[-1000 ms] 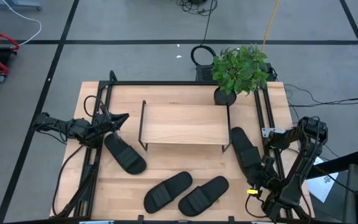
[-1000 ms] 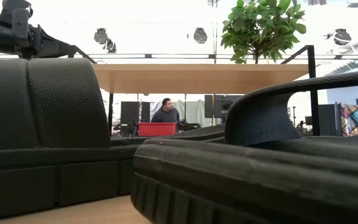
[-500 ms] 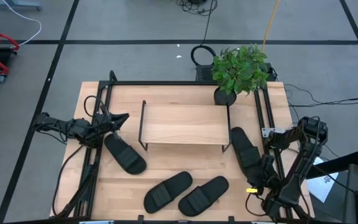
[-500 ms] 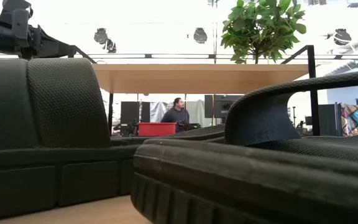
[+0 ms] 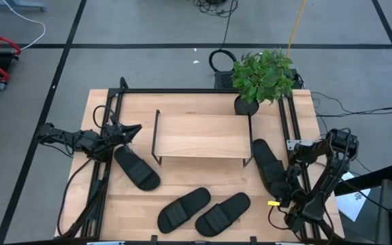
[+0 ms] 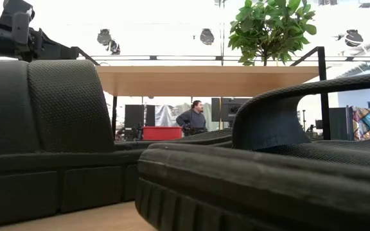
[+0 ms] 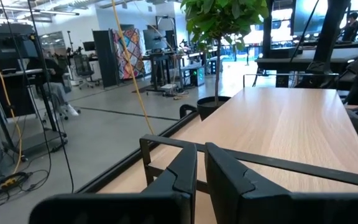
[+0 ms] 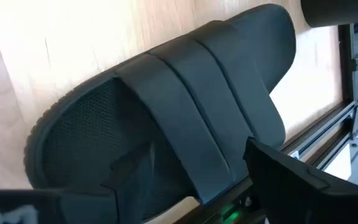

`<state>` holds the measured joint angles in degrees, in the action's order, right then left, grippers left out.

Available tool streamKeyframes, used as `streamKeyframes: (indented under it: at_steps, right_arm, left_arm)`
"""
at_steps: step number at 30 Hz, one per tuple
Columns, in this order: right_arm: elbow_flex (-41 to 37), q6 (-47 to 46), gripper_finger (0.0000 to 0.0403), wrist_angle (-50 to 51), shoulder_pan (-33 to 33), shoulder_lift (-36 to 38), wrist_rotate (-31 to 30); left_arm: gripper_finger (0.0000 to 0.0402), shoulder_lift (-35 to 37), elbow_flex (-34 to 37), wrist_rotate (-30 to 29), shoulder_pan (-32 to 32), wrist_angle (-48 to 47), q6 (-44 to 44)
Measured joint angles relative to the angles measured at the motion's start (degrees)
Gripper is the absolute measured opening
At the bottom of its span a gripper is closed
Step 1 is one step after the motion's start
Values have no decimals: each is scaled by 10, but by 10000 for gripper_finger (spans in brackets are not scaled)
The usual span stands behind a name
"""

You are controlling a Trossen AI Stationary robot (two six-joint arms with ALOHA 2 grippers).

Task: Pick and place slides into the shelf
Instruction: Put the black slide on the shelf

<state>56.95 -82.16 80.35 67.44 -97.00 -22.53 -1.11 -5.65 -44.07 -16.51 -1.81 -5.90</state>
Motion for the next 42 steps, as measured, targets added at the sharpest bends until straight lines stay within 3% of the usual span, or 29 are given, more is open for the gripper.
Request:
streamKeyframes:
  at_steps: [12,23,26,31,38,42]
  right_arm:
    - [-7,5,202,7,-10,-53,-30]
    - [-81,-92,187,-21,-33,-71,-56]
    - [-92,-119,153,-35,-39,-70,-53]
    - [-87,-110,25,-53,-41,-70,-48]
    - [11,-95,5,89,-41,-71,-20]
    - [72,-33,4,91,-41,-50,1]
  left_arm:
    - [35,0,0,0,0,-1,-4]
    - [35,0,0,0,0,-2,-4]
    - [35,0,0,0,0,-2,-3]
    - [35,0,0,0,0,-1,-2]
    - [35,0,0,0,0,-1,4]
    - [35,0,0,0,0,0,4]
